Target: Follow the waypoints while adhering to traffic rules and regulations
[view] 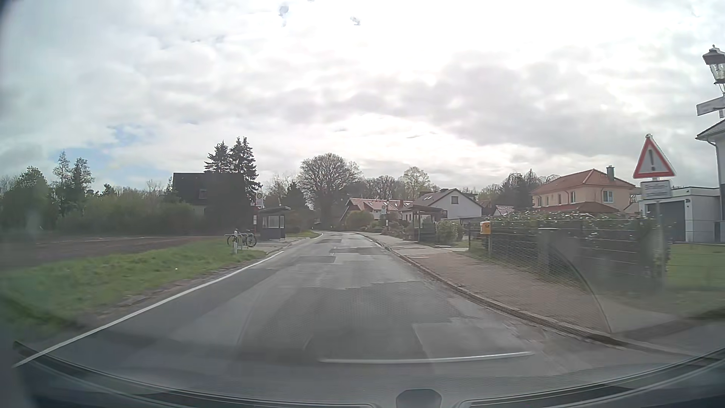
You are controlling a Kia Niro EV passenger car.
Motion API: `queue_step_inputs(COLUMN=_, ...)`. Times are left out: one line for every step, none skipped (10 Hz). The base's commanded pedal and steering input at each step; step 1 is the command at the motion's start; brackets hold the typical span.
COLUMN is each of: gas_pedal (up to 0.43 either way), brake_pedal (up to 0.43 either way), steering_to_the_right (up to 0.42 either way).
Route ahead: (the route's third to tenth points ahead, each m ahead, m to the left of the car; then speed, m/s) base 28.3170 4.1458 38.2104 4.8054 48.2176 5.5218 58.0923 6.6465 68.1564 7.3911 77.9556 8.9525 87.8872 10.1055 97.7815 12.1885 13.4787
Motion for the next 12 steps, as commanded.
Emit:
queue_step_inputs(gas_pedal=0.209, brake_pedal=0.0, steering_to_the_right=-0.033)
queue_step_inputs(gas_pedal=0.209, brake_pedal=0.0, steering_to_the_right=-0.033)
queue_step_inputs(gas_pedal=0.209, brake_pedal=0.0, steering_to_the_right=-0.034)
queue_step_inputs(gas_pedal=0.209, brake_pedal=0.0, steering_to_the_right=-0.028)
queue_step_inputs(gas_pedal=0.197, brake_pedal=0.0, steering_to_the_right=-0.023)
queue_step_inputs(gas_pedal=0.169, brake_pedal=0.0, steering_to_the_right=-0.021)
queue_step_inputs(gas_pedal=0.169, brake_pedal=0.006, steering_to_the_right=-0.019)
queue_step_inputs(gas_pedal=0.169, brake_pedal=0.0, steering_to_the_right=-0.016)
queue_step_inputs(gas_pedal=0.169, brake_pedal=0.006, steering_to_the_right=-0.012)
queue_step_inputs(gas_pedal=0.169, brake_pedal=0.006, steering_to_the_right=-0.01)
queue_step_inputs(gas_pedal=0.169, brake_pedal=0.0, steering_to_the_right=-0.01)
queue_step_inputs(gas_pedal=0.169, brake_pedal=0.0, steering_to_the_right=-0.009)
